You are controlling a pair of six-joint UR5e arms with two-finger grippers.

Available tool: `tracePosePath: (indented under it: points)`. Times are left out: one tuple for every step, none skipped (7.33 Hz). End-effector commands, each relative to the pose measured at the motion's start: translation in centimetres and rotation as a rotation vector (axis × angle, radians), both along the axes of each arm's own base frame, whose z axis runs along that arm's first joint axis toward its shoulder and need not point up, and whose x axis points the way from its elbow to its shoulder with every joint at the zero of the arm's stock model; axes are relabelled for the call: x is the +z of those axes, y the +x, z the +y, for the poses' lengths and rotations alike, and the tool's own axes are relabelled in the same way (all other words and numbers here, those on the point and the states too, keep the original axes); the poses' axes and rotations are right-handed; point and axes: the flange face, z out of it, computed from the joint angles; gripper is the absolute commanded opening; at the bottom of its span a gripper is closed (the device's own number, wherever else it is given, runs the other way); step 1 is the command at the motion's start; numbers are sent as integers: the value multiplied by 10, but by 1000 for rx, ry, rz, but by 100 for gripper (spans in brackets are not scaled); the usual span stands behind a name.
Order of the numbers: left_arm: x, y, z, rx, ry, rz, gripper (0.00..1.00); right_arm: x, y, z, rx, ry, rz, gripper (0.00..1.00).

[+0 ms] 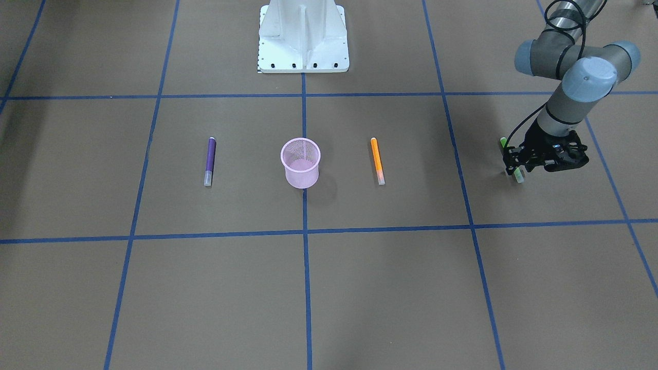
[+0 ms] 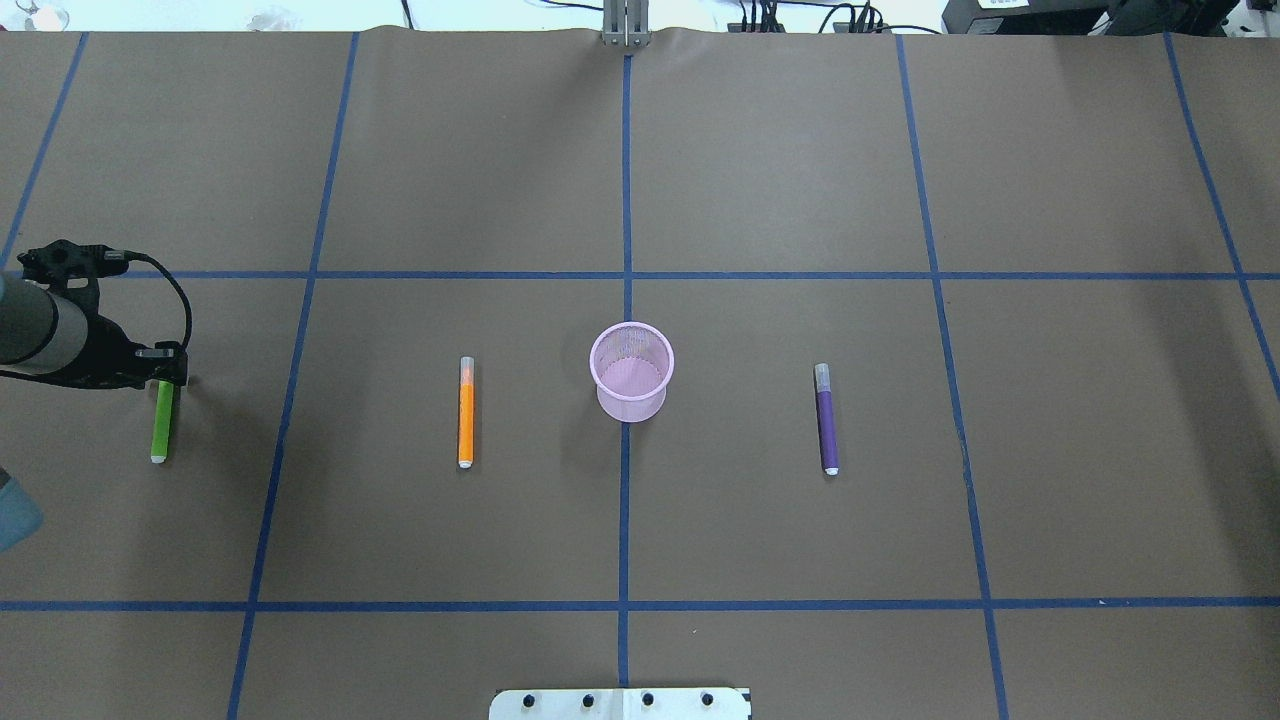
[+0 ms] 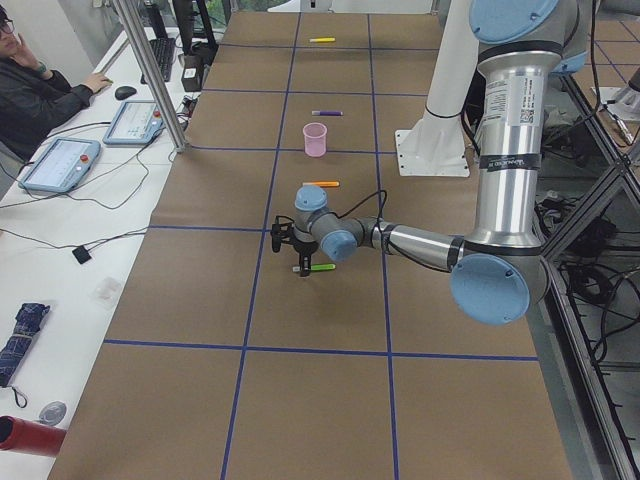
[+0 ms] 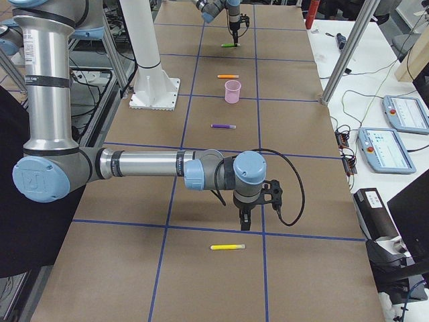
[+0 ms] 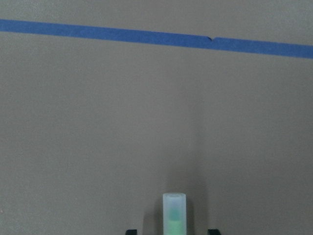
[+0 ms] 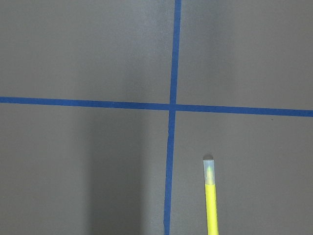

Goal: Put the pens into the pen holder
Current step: 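Close the left gripper on the green marker's cap end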

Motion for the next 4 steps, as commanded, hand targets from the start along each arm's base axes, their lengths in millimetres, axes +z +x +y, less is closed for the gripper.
tracePosePath:
  points:
    - [2, -1, 1, 0, -2, -3, 43, -1, 0, -1, -1, 4, 0, 100]
    - [1, -1, 1, 0, -1, -2, 42, -2, 0, -2, -1, 4, 0, 100]
    - [1, -1, 1, 0, -1, -2, 41, -2, 0, -2, -1, 4, 0, 100]
    - [1, -1, 1, 1, -2, -1, 42, -3, 0, -3, -1, 6, 0, 100]
